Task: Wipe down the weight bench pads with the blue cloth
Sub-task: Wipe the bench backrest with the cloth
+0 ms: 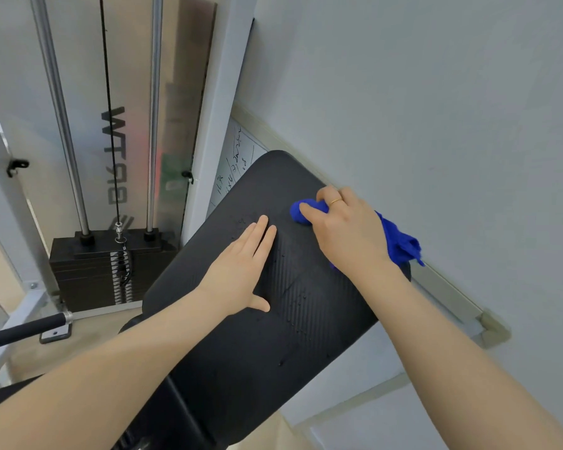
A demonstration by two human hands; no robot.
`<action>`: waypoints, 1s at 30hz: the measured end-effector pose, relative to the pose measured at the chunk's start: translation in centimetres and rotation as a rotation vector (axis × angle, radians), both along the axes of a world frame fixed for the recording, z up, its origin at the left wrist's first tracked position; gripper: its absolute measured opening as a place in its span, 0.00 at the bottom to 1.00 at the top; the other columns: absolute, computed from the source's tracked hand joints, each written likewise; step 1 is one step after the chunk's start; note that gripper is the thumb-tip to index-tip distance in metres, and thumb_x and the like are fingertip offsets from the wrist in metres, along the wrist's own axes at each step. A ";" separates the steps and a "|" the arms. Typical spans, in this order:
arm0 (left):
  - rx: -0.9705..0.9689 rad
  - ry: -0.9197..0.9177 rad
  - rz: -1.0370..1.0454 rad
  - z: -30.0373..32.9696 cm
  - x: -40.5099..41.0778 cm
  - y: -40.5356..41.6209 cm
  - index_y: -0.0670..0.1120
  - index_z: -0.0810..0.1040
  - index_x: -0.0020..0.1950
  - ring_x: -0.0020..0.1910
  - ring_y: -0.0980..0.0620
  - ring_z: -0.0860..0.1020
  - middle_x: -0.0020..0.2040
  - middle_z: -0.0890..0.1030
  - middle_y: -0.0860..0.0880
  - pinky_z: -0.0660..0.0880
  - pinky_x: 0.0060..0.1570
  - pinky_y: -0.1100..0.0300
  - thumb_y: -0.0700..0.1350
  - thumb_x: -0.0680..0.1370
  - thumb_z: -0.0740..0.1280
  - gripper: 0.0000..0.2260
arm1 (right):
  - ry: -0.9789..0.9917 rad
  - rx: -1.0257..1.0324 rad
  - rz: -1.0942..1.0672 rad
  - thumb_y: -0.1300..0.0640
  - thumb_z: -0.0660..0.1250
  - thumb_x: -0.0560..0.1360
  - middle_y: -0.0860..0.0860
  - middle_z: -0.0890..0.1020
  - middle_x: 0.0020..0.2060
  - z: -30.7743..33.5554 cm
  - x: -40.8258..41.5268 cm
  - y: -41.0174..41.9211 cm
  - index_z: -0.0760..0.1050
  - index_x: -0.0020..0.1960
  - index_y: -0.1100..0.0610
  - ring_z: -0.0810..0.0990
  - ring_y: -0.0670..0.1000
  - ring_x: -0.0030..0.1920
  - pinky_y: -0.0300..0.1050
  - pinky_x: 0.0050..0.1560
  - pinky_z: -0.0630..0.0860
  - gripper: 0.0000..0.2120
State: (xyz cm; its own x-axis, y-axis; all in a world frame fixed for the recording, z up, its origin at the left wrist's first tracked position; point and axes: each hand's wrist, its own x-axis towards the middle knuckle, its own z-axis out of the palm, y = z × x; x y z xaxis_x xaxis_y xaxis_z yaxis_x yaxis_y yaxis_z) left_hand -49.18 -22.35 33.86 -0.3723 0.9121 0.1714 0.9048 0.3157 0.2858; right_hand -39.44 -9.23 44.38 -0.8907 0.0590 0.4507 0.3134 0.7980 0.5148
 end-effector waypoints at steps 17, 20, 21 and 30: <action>0.054 0.004 -0.019 -0.7 -0.9 0.3 0.44 0.34 0.74 0.76 0.46 0.40 0.75 0.33 0.45 0.46 0.74 0.54 0.62 0.64 0.72 0.57 | 0.060 0.030 -0.034 0.67 0.71 0.60 0.56 0.79 0.40 -0.2 -5.6 0.5 0.78 0.39 0.57 0.72 0.56 0.32 0.41 0.28 0.58 0.10; 0.036 -0.021 -0.068 -0.4 -0.7 -0.1 0.45 0.33 0.74 0.76 0.48 0.39 0.74 0.31 0.47 0.46 0.74 0.55 0.62 0.66 0.71 0.55 | 0.004 0.062 -0.005 0.67 0.74 0.57 0.58 0.80 0.41 0.2 -4.0 -0.2 0.79 0.41 0.59 0.74 0.56 0.32 0.42 0.27 0.62 0.14; 0.032 -0.036 -0.089 -0.1 -1.1 -0.3 0.46 0.34 0.74 0.76 0.49 0.40 0.74 0.31 0.49 0.47 0.73 0.56 0.61 0.67 0.71 0.54 | -0.023 0.063 0.001 0.67 0.75 0.56 0.59 0.80 0.41 0.1 -2.7 -0.6 0.80 0.41 0.60 0.74 0.57 0.32 0.43 0.27 0.65 0.15; 0.049 -0.077 0.101 -0.9 -8.2 -2.9 0.43 0.40 0.75 0.76 0.45 0.51 0.77 0.41 0.43 0.55 0.72 0.54 0.60 0.67 0.72 0.52 | 0.027 0.112 -0.071 0.69 0.70 0.57 0.57 0.79 0.41 -1.2 -3.6 -1.0 0.79 0.41 0.59 0.73 0.56 0.33 0.42 0.29 0.61 0.14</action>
